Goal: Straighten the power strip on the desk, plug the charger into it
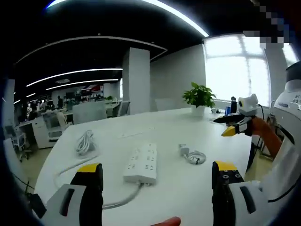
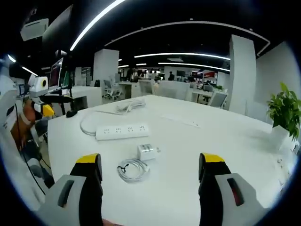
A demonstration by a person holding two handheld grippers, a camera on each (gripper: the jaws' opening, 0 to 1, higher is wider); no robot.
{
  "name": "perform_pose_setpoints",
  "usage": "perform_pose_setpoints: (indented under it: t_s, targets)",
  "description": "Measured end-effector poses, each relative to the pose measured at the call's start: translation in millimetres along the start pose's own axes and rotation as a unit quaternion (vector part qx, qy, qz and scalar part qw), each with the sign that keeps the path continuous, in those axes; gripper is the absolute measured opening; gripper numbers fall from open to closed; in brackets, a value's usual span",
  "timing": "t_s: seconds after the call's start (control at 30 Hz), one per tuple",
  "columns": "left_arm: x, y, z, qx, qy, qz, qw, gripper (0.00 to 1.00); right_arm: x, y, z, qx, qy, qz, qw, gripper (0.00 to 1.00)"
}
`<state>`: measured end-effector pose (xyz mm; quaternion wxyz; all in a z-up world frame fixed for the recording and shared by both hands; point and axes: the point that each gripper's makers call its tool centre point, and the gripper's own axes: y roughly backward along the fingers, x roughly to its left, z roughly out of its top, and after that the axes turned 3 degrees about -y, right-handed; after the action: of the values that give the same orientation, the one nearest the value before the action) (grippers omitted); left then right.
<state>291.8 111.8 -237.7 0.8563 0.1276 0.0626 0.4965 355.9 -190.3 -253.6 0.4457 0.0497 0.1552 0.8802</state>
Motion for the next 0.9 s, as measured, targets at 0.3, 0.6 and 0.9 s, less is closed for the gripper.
perform_pose_setpoints:
  t_s: [0.3, 0.6, 0.9]
  targets:
    - [1.7, -1.0, -1.5, -0.002, 0.018, -0.001, 0.9998, 0.96, -1.9, -2.2, -7.8, 0.009, -0.004, -0.003, 0.9999, 0.82]
    - [4.4, -1.1, -0.7, 0.0, 0.015, 0.005, 0.9999, 0.96, -0.1, -4.6, -6.7, 0.01, -0.006, -0.001, 0.9999, 0.82]
    - [5.6, -1.3, -1.1, 0.005, 0.013, 0.007, 0.9999, 0.96, -2.2, -1.7, -8.7, 0.012, -0.005, -0.004, 0.9999, 0.81]
